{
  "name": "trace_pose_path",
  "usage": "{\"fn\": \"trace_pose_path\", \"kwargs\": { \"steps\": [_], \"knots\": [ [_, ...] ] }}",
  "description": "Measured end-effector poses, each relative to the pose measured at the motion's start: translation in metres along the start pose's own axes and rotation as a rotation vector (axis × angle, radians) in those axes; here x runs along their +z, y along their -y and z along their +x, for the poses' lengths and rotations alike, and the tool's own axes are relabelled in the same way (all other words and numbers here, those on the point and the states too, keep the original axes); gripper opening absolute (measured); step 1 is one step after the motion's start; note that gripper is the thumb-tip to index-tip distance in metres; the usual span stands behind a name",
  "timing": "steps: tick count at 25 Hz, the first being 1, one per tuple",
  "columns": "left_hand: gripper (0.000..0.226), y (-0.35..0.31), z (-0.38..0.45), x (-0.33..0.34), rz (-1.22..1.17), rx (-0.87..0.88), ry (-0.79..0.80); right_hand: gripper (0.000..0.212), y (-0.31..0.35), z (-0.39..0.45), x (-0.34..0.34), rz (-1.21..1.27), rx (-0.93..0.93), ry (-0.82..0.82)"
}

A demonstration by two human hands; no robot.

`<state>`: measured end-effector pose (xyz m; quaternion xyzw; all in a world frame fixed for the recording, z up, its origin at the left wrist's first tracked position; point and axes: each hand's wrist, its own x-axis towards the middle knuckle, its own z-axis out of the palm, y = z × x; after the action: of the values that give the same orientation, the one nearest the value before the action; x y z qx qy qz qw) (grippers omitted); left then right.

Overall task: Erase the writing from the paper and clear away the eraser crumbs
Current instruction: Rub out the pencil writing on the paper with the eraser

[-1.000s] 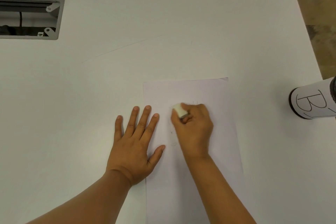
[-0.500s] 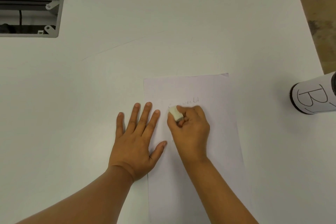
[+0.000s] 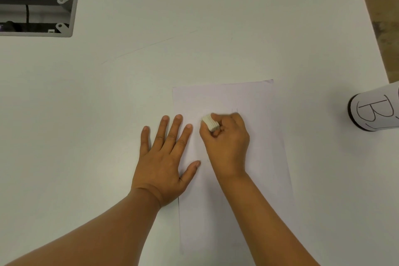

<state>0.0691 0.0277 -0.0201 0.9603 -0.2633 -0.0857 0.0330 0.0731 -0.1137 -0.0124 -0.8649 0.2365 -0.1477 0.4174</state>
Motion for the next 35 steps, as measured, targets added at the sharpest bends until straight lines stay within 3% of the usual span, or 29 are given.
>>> {"fn": "trace_pose_path", "kwargs": {
  "steps": [7, 12, 16, 23, 28, 31, 35],
  "knots": [
    [0.071, 0.0, 0.0, 0.002, 0.001, 0.0, -0.011, 0.02, -0.003, -0.023, -0.008, 0.021, 0.002, 0.007],
    [0.071, 0.0, -0.002, 0.004, -0.002, -0.002, -0.016, 0.021, 0.006, 0.012, 0.005, 0.008, 0.015, 0.018],
    [0.071, -0.001, 0.0, 0.003, -0.012, -0.008, -0.026, 0.02, -0.005, -0.02, -0.007, 0.029, 0.014, -0.004],
    [0.07, 0.0, -0.002, 0.002, -0.031, -0.01, -0.024, 0.016, -0.026, 0.01, -0.028, 0.061, -0.032, -0.124],
    [0.073, -0.001, -0.002, -0.005, -0.108, -0.014, 0.037, 0.018, -0.03, 0.01, -0.032, 0.172, 0.016, -0.12],
    [0.092, 0.001, 0.008, -0.015, -0.137, -0.034, 0.09, 0.02, -0.032, 0.012, -0.036, 0.246, 0.019, -0.138],
    [0.134, 0.007, 0.046, -0.031, -0.084, 0.044, 0.302, 0.018, -0.033, 0.014, -0.038, 0.41, 0.1, -0.237]
  ]
}}
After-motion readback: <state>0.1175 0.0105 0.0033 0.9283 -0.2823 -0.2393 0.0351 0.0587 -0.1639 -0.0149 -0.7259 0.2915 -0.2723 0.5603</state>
